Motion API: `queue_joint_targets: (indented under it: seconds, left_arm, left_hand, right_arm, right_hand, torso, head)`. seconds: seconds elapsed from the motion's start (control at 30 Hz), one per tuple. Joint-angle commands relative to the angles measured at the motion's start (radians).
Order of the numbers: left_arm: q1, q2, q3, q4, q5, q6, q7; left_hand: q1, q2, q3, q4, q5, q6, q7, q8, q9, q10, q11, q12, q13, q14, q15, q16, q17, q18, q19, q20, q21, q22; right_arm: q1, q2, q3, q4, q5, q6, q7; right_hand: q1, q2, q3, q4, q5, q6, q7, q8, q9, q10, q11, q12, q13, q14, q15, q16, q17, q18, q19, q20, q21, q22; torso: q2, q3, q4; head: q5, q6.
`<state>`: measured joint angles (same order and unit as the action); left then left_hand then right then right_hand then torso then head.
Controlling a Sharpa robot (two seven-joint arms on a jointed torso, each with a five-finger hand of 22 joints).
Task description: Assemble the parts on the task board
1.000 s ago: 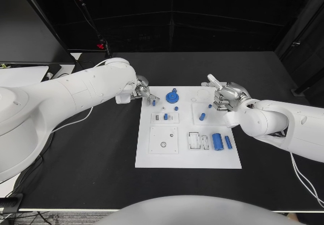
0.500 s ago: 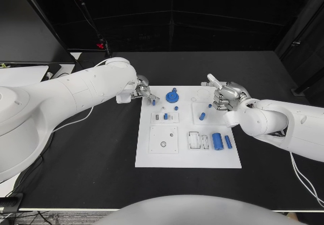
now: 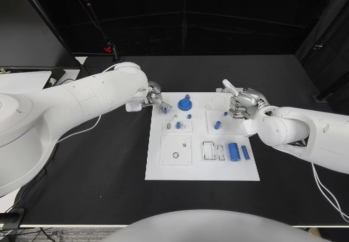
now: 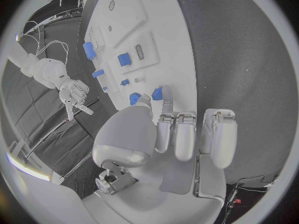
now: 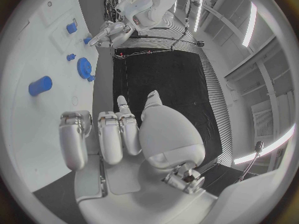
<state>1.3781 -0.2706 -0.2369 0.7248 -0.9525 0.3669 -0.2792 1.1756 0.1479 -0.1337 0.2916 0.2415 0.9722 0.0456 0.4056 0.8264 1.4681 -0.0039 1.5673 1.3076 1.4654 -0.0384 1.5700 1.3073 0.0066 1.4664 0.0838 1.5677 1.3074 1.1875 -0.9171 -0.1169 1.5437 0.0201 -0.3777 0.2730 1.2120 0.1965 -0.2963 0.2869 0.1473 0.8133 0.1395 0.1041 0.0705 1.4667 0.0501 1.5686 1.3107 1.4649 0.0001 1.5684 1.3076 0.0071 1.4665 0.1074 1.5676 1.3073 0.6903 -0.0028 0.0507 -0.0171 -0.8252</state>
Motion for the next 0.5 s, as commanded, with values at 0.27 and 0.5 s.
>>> queue_joint_targets:
  seconds: [0.27, 0.5]
  left_arm:
    - [0.001, 0.002, 0.001, 0.001, -0.002, 0.005, -0.01]
    - [0.0, 0.002, 0.001, 0.002, -0.002, -0.001, -0.011]
  left_hand:
    - [0.018, 0.002, -0.005, -0.001, 0.009, 0.003, -0.001, -0.004, 0.002, 0.103, -0.007, 0.003, 0.263, 0.105, -0.009, 0.001, 0.263, -0.007, 0.104, -0.009, 0.003, 0.263]
    - [0.096, 0.026, 0.02, 0.001, 0.07, 0.001, -0.004, -0.015, 0.006, 0.103, -0.01, 0.003, 0.263, 0.105, -0.012, 0.001, 0.263, -0.007, 0.104, -0.011, 0.003, 0.263]
  right_arm:
    - [0.001, 0.0, 0.0, 0.002, -0.002, 0.009, 0.003]
    - [0.001, 0.001, 0.0, 0.002, -0.002, 0.009, 0.003]
  right_hand:
    - [0.001, 0.008, -0.004, 0.002, -0.004, -0.002, 0.004, 0.003, -0.001, 0.104, 0.007, 0.002, 0.26, 0.106, 0.005, 0.002, 0.263, -0.007, 0.104, 0.009, 0.003, 0.263]
    - [0.001, 0.008, -0.004, 0.002, -0.004, -0.002, 0.004, 0.003, -0.001, 0.104, 0.007, 0.002, 0.26, 0.106, 0.005, 0.002, 0.263, -0.007, 0.104, 0.009, 0.003, 0.263]
  torso:
    - [0.0, 0.0008, -0.0001]
    - [0.001, -0.0003, -0.0003]
  head:
    - [0.0, 0.001]
    - [-0.002, 0.001]
